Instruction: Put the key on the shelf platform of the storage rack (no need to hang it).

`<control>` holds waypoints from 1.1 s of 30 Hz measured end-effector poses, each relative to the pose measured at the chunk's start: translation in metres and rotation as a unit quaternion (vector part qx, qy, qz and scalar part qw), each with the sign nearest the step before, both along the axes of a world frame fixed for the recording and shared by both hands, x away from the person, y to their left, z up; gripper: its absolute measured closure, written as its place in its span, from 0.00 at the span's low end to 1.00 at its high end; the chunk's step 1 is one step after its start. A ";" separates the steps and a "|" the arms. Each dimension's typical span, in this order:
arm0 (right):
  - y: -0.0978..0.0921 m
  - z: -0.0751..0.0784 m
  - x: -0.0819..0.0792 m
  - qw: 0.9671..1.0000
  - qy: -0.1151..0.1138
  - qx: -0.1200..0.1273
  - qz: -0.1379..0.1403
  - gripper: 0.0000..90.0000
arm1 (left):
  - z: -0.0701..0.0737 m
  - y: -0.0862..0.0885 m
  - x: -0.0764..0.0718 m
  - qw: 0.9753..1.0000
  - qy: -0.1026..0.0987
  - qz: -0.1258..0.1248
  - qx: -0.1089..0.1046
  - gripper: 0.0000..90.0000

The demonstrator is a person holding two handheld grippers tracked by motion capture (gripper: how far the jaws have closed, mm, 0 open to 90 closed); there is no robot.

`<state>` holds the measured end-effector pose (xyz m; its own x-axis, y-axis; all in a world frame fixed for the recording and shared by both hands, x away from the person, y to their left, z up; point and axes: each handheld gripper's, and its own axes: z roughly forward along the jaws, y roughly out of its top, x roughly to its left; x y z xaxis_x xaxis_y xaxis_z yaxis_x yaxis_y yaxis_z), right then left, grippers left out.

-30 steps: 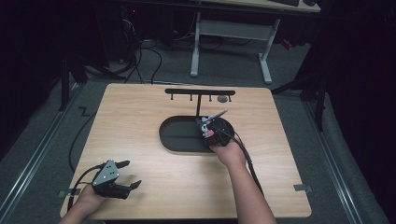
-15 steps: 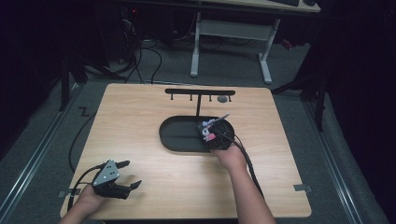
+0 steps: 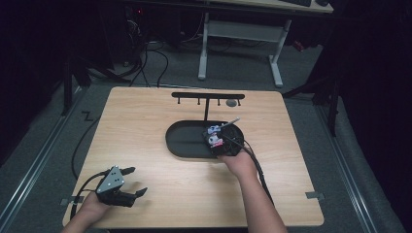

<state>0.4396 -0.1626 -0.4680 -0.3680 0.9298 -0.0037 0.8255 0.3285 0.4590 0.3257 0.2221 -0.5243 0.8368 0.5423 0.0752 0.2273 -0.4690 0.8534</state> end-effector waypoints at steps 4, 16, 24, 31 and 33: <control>0.000 0.002 -0.004 1.000 -0.006 0.000 0.003 0.32 | 0.000 0.000 0.000 1.000 -0.001 0.000 0.001 0.17; -0.007 0.002 -0.011 1.000 -0.019 0.011 0.004 0.29 | 0.000 0.000 0.000 1.000 0.000 0.001 0.001 0.17; -0.012 -0.001 -0.020 0.999 -0.026 0.020 0.006 0.28 | 0.000 0.000 0.000 1.000 0.000 0.001 0.002 0.17; -0.016 -0.004 -0.032 0.998 -0.055 0.021 0.012 0.25 | 0.000 -0.001 0.000 1.000 0.000 0.002 0.003 0.17; -0.016 -0.005 -0.036 0.998 -0.063 0.015 0.017 0.24 | 0.000 -0.001 0.000 1.000 0.001 0.003 0.003 0.17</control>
<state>0.4031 -0.1790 -0.4732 -0.3974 0.9174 -0.0236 0.7490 0.3391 0.5693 0.3257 0.2216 -0.5245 0.8342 0.5459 0.0781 0.2305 -0.4738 0.8499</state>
